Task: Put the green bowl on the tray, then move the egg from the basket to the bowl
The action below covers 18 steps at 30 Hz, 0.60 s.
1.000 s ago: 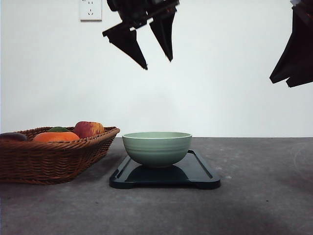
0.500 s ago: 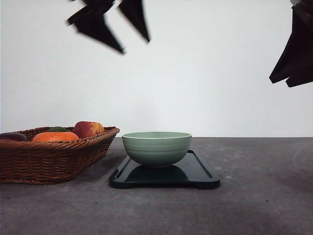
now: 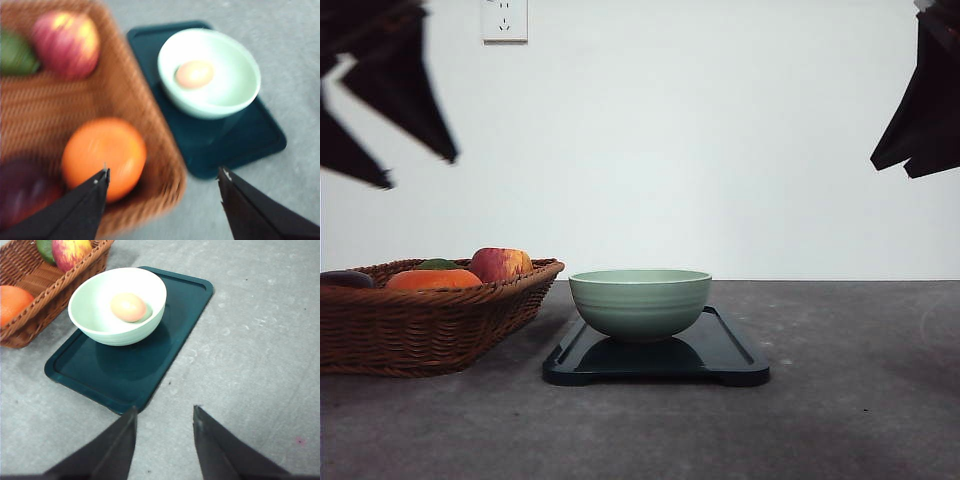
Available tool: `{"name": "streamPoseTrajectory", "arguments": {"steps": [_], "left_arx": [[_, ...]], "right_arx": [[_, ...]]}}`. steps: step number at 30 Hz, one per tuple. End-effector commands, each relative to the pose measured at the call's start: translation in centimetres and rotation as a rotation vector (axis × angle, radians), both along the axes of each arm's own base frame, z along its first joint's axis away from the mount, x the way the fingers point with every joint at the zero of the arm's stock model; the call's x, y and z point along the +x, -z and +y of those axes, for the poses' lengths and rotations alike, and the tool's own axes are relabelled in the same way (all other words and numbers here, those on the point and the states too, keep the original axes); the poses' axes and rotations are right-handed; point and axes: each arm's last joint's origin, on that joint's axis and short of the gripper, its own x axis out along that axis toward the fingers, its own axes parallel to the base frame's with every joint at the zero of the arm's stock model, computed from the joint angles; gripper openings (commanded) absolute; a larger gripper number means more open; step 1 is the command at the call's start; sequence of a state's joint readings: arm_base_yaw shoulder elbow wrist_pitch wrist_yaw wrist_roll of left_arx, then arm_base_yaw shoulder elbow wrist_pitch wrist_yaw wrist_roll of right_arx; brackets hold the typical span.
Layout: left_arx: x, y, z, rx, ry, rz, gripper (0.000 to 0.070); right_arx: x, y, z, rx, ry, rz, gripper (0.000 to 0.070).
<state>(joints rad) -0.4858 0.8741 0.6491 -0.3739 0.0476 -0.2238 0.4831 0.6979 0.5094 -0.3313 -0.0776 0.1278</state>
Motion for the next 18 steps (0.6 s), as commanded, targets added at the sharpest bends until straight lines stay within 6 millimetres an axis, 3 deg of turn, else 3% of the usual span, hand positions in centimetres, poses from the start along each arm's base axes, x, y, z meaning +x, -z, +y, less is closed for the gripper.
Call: {"name": "streamPoseTrajectory", "arguments": {"steps": [1, 6, 12, 13, 14, 15, 16, 18], "left_arx": [[-0.8, 0.0, 0.5, -0.057, -0.041, -0.011, 0.0425], [-2.8, 1.0, 1.9, -0.098, -0.085, -0.026, 0.0425], [-3.7, 0.9, 2.4, -0.108, -0.102, -0.044, 0.0426], [-3.8, 0.8, 2.4, -0.11, -0.099, -0.048, 0.0395], [-3.8, 0.8, 2.4, -0.112, -0.092, -0.051, 0.0309], [-3.9, 0.8, 2.4, -0.106, -0.087, -0.056, 0.0128], [-3.9, 0.8, 2.4, -0.103, -0.084, -0.059, 0.0], [-3.9, 0.7, 2.5, -0.104, -0.086, -0.058, 0.0]], "right_arx": [[0.1, 0.0, 0.1, -0.008, -0.013, -0.009, 0.0212], [0.0, 0.0, 0.2, -0.016, -0.053, -0.016, 0.0212], [-0.1, 0.0, 0.3, 0.008, -0.092, -0.004, 0.0212], [-0.1, 0.0, 0.3, 0.012, -0.097, -0.002, 0.02], [-0.1, 0.0, 0.3, 0.013, -0.098, 0.002, 0.0165], [-0.1, 0.0, 0.3, 0.011, -0.095, 0.001, 0.0069], [-0.1, 0.0, 0.3, 0.011, -0.093, -0.004, 0.0004], [0.0, -0.2, 0.4, 0.018, -0.093, -0.017, 0.0019]]}}
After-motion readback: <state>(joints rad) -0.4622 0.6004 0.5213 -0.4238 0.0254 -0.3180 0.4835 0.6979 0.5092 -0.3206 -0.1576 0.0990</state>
